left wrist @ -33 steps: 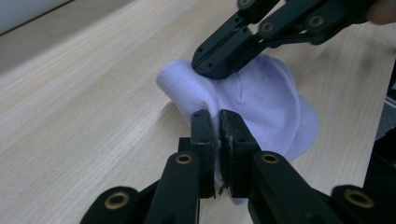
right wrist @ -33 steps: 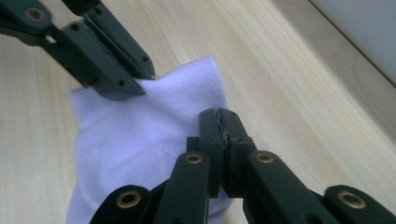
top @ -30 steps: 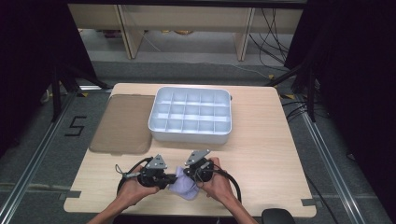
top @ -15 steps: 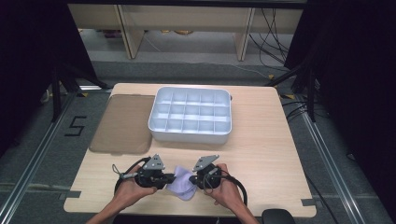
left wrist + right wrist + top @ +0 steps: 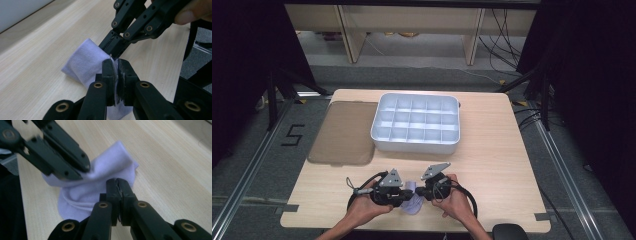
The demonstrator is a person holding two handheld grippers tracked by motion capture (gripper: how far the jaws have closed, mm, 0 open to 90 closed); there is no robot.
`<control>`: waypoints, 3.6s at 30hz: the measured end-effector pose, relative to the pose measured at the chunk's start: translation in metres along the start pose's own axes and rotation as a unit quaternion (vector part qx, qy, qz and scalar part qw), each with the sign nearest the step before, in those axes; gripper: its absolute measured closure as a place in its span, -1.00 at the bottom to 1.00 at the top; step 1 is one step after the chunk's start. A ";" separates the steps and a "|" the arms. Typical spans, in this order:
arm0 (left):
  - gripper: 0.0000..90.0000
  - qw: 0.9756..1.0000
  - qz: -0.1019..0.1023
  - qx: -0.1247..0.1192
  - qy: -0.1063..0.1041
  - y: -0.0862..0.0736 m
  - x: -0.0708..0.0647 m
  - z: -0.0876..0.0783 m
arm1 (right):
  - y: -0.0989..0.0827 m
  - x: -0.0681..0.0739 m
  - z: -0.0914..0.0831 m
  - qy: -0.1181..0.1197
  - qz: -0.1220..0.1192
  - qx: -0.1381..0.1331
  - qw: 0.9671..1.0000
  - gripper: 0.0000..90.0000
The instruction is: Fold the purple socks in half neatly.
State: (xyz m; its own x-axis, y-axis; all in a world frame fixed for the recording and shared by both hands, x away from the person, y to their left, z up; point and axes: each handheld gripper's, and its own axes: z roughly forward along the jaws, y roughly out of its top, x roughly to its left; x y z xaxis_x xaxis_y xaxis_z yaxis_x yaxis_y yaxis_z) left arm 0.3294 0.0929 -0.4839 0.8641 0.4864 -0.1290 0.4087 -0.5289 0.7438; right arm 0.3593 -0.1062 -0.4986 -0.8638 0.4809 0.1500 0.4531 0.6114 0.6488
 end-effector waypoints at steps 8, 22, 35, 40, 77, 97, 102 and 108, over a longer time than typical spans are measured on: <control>0.86 0.999 0.033 0.033 0.010 -0.001 -0.008 0.022 | 0.002 -0.022 -0.030 -0.009 0.035 -0.055 0.998 0.95; 0.81 1.000 0.015 0.015 0.009 -0.004 -0.010 0.022 | 0.014 -0.009 -0.003 0.015 0.003 -0.010 1.000 0.97; 0.87 1.000 0.009 0.012 -0.003 -0.022 -0.020 0.008 | 0.014 -0.007 0.000 0.005 0.006 -0.005 1.000 0.98; 0.88 1.000 -0.004 0.010 0.001 -0.024 -0.016 0.005 | 0.012 -0.005 0.000 -0.001 0.006 -0.010 1.000 0.98; 0.88 1.000 -0.013 0.006 0.005 -0.027 -0.002 0.002 | 0.010 -0.015 0.004 0.028 0.075 0.054 0.995 0.18; -0.01 0.998 -0.043 -0.027 0.035 -0.052 0.015 -0.048 | 0.001 -0.018 0.003 0.068 0.099 0.021 0.992 0.56; -0.15 0.997 -0.062 -0.015 0.048 -0.061 0.022 -0.050 | 0.003 -0.013 0.001 0.045 0.096 0.023 0.994 0.57; -0.22 0.995 -0.060 0.000 0.074 -0.066 0.031 -0.054 | 0.005 -0.008 0.000 0.039 0.084 0.025 0.995 0.58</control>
State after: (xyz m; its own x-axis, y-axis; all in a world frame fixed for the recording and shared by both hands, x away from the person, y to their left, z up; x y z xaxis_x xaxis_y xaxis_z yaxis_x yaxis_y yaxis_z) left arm 0.3137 0.1807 -0.5012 0.7561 0.6434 -0.1200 0.5069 -0.4597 0.7292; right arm 0.3688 -0.1074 -0.4968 -0.7883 0.5305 0.3115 0.6014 0.5579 0.5719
